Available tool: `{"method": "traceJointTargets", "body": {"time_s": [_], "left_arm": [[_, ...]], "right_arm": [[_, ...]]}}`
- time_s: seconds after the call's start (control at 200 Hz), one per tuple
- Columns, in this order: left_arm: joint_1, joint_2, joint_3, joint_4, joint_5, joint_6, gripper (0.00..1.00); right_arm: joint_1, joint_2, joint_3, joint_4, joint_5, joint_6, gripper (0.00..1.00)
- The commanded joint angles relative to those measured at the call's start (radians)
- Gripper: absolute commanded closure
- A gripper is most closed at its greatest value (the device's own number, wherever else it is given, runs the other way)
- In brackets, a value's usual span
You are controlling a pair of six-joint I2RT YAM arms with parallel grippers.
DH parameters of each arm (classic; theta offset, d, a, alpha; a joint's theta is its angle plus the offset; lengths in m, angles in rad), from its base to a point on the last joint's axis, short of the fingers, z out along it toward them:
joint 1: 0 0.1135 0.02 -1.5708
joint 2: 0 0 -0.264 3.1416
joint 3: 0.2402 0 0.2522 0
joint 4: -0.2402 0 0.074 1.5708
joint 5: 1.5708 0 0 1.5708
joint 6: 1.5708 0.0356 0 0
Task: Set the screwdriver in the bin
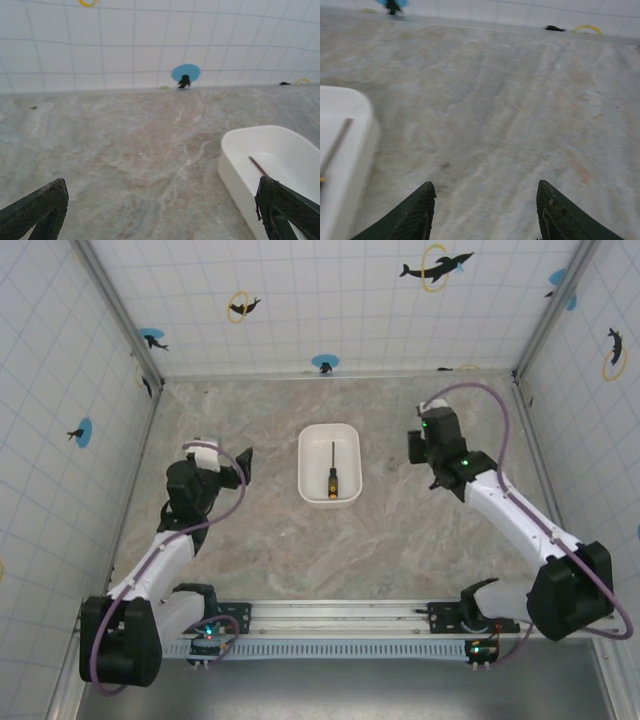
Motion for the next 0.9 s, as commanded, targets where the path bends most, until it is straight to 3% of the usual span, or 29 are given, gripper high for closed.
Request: {"method": "traceJointTargets", "body": {"time_s": [0.0, 0.175, 0.32, 0.441, 0.896], "left_arm": [[-0.003, 0.042, -0.04, 0.129, -0.13, 0.085, 0.02], [0.015, 0.145, -0.076, 0.28, -0.152, 0.118, 0.02], [0.06, 0.187, -0.108, 0.383, -0.109, 0.089, 0.02], [0.083, 0.197, -0.116, 0.391, -0.107, 0.087, 0.02], [0.147, 0.35, -0.153, 0.578, -0.081, 0.06, 0.02]], "right_arm": [[-0.085, -0.048, -0.141, 0.267, 0.006, -0.074, 0.43], [-0.235, -0.069, -0.376, 0.604, -0.036, -0.067, 0.43], [-0.281, -0.054, -0.508, 0.823, -0.011, -0.116, 0.43], [-0.313, -0.034, -0.586, 0.993, -0.017, -0.054, 0.42], [-0.336, 0.174, -0.641, 1.287, 0.002, -0.051, 0.42]]}}
